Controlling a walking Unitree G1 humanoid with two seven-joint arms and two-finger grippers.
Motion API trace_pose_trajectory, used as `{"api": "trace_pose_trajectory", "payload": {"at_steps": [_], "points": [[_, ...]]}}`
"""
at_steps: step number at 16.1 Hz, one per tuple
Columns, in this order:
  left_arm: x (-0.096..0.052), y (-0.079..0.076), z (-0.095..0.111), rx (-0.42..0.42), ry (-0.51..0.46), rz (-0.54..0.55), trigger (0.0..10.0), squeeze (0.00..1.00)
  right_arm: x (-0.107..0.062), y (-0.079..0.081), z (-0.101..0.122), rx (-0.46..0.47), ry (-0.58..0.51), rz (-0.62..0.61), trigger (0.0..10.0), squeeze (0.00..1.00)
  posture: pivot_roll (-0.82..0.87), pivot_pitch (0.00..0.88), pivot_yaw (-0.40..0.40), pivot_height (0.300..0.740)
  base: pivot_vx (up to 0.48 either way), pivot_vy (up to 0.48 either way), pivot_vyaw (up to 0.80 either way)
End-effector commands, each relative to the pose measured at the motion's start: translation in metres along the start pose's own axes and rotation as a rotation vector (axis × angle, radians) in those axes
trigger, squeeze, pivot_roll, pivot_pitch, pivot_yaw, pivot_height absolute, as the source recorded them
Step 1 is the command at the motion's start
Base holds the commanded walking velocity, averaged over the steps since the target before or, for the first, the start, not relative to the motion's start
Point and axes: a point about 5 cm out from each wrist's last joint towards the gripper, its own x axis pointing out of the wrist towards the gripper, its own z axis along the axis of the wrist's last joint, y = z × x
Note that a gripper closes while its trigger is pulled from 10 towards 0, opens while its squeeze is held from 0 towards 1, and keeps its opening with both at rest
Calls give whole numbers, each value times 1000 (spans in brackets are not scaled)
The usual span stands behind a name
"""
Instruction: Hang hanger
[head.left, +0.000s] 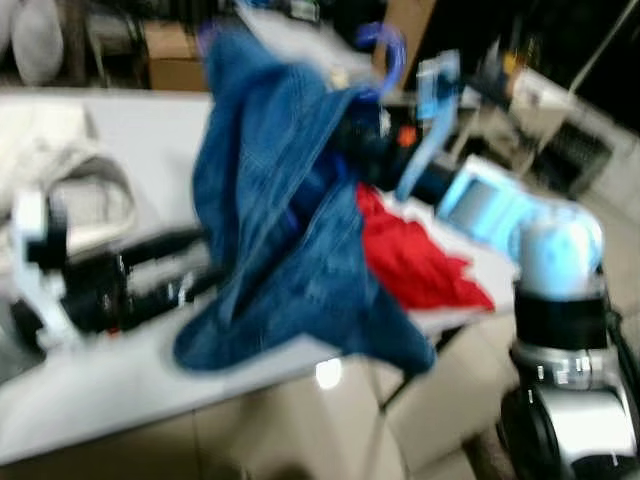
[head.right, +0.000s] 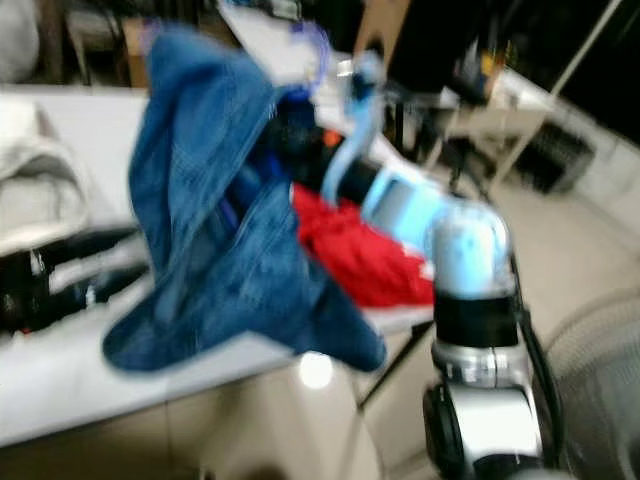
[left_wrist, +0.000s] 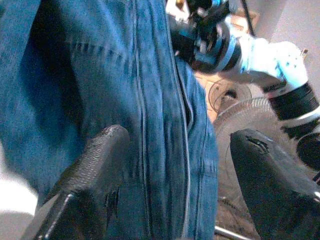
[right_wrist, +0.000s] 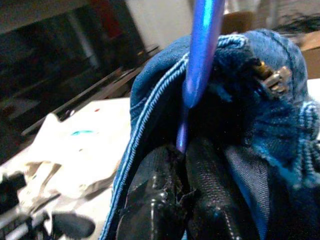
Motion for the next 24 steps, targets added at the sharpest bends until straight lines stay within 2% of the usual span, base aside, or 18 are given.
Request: {"api": "trace_pose_trajectory", "payload": {"at_steps": [1, 3, 5, 7, 8, 9, 10, 12, 14, 15, 16, 18, 19, 21, 22, 24], "points": [[9, -9, 8, 63, 37, -52, 10000, 1000, -21, -3, -5, -51, 25, -27, 10000, 0, -1, 0, -158, 740, 0, 0, 763], [13, -11, 13, 95, 51, -77, 10000, 1000, -36, -10, -18, -62, 68, -81, 10000, 0, -8, 0, -143, 740, 0, 0, 763], [15, -11, 21, 88, 32, -110, 10000, 1000, -49, -17, -24, -56, 66, -135, 10000, 0, -14, 0, -123, 740, 0, 0, 766], [18, -7, 40, 61, -78, -131, 10000, 1000, -59, -20, -29, -54, 63, -177, 10000, 0, -20, 0, -108, 740, 0, 0, 769], [19, 0, 48, 46, -136, -106, 10000, 1000, -63, -17, -32, -59, 67, -178, 10000, 0, -32, 0, -98, 740, 0, 0, 769], [22, 14, 44, 62, -120, 12, 10000, 1000, -68, -11, -37, -56, 74, -154, 10000, 0, -35, 0, -96, 740, 0, 0, 763], [29, 22, 20, 103, -5, 139, 10000, 1000, -76, -6, -50, -69, 107, -150, 10000, 0, -42, 0, -88, 740, 0, 0, 769], [35, 20, 3, 141, 65, 169, 10000, 1000, -80, -3, -60, -93, 140, -163, 10000, 0, -50, 0, -86, 740, 0, 0, 769], [54, 14, -24, 91, 80, 241, 10000, 1000, -90, 8, -78, -35, 136, -146, 10000, 0, -56, 0, -65, 740, 0, 0, 769], [59, 13, -41, 153, 142, 309, 10000, 1000, -95, 12, -88, -16, 143, -140, 10000, 0, -38, 0, -58, 740, 0, 0, 769], [58, 14, -42, 171, 136, 362, 10000, 1000, -96, 12, -93, -1, 146, -143, 10000, 0, -33, 0, -56, 740, 0, 0, 769], [56, 13, -42, 148, 104, 403, 10000, 1000, -95, 11, -99, 5, 158, -154, 10000, 0, -28, 0, -58, 740, 0, 0, 769], [55, 14, -43, 163, 106, 428, 10000, 1000, -95, 10, -103, 0, 170, -164, 10000, 0, -21, 0, -63, 740, 0, 0, 769], [42, 32, -43, 185, 106, 604, 10000, 1000, -87, 10, -105, -10, 163, -173, 10000, 0, -34, 0, -55, 740, 0, 0, 769], [40, 37, -47, 209, 121, 645, 10000, 1000, -88, 10, -107, -19, 154, -183, 10000, 0, -32, 0, -48, 740, 0, 0, 769], [41, 32, -49, 189, 118, 611, 10000, 1000, -90, 10, -107, -12, 134, -185, 10000, 0, -28, 0, -36, 740, 0, 0, 769]]}}
